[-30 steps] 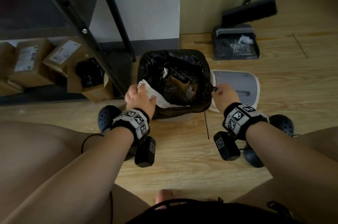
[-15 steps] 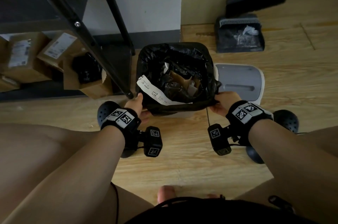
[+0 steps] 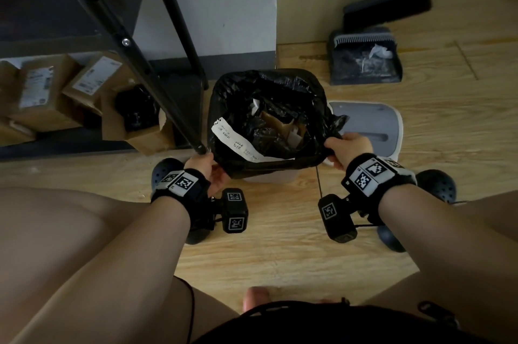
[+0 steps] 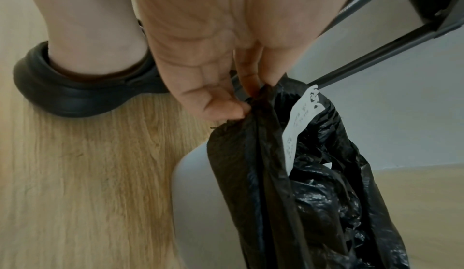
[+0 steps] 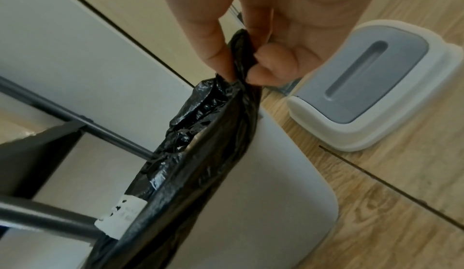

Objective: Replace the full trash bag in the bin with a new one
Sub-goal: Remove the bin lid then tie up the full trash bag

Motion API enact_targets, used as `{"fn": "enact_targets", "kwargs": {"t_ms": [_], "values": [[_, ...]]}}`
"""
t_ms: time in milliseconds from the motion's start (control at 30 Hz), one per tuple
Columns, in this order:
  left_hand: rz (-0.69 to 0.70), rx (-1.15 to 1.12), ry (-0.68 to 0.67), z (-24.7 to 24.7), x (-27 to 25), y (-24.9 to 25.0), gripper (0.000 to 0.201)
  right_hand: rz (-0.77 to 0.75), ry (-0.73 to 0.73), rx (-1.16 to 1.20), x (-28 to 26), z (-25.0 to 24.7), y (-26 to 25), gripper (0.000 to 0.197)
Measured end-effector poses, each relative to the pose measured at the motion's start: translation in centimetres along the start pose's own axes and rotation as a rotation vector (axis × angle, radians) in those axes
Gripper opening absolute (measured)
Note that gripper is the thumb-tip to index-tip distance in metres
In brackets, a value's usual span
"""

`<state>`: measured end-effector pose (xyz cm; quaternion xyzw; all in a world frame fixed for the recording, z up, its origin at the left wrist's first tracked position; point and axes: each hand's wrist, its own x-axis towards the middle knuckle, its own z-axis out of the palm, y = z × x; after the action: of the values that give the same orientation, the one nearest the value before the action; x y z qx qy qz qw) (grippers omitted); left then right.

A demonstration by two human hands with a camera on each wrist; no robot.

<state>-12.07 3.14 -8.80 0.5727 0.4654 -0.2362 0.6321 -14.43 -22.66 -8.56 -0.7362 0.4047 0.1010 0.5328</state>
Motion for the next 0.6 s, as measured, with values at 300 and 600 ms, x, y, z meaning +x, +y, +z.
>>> {"fn": "enact_targets", "kwargs": {"t_ms": [300, 600], "values": [[-0.021, 0.09, -0.11, -0.2, -0.6, -0.8, 0.018, -0.035, -0.165, 0.033, -1.1, 0.3, -0.9, 0.007], [0.068, 0.011, -0.035, -0.8, -0.8, -0.7, 0.027, -0.102, -0.261, 0.248, -2.0, 1.1, -1.6, 0.013]]}}
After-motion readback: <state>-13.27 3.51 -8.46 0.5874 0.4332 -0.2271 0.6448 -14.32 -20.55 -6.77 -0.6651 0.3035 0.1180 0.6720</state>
